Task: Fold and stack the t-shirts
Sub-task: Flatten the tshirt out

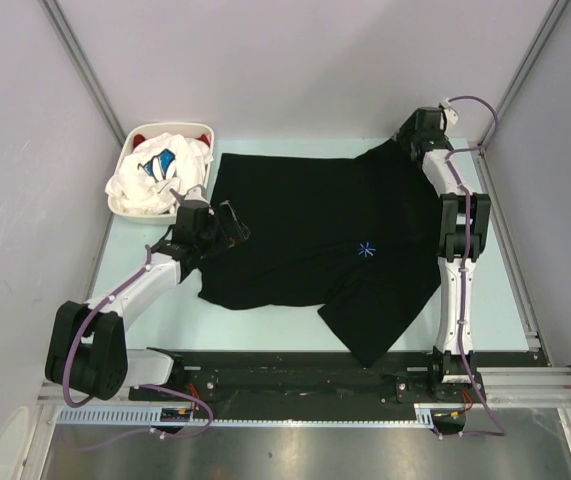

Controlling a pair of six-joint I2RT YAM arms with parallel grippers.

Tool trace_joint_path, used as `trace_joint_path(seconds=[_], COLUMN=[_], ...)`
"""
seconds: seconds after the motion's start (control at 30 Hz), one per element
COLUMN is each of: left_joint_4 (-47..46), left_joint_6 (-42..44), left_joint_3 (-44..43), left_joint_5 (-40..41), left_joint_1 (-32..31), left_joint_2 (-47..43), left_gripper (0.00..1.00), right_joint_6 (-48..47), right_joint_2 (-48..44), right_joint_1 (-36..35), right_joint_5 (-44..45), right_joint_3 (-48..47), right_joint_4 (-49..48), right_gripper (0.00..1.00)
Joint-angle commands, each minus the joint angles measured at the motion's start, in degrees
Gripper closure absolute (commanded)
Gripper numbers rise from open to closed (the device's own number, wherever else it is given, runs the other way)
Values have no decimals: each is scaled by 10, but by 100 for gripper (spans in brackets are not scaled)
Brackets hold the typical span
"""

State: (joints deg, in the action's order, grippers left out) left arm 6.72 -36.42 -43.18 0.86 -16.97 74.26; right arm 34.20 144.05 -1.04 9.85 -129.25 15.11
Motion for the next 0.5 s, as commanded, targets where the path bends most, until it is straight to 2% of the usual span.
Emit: trace_joint_path(seconds=[0.0,0.13,0.23,0.47], left_joint_4=[-12,-14,-15,-15], left_joint_6=[9,8,7,7], left_joint_3=[-5,-5,-2,-3], left_joint_5=[3,1,1,1], left_joint_1=[-3,-3,-2,-3], left_joint_2=[-3,1,2,3], left_gripper=[0,0,0,0], right_joint_6=[61,89,98,108], right_joint_2=[18,29,37,43], right_joint_1=[-1,-2,-5,-14], right_joint_5=[-52,-92,-118,-126], right_joint_3=[-8,-9,-7,-10], right_joint_4=[0,-8,-16,-16], right_gripper=[23,35,39,40])
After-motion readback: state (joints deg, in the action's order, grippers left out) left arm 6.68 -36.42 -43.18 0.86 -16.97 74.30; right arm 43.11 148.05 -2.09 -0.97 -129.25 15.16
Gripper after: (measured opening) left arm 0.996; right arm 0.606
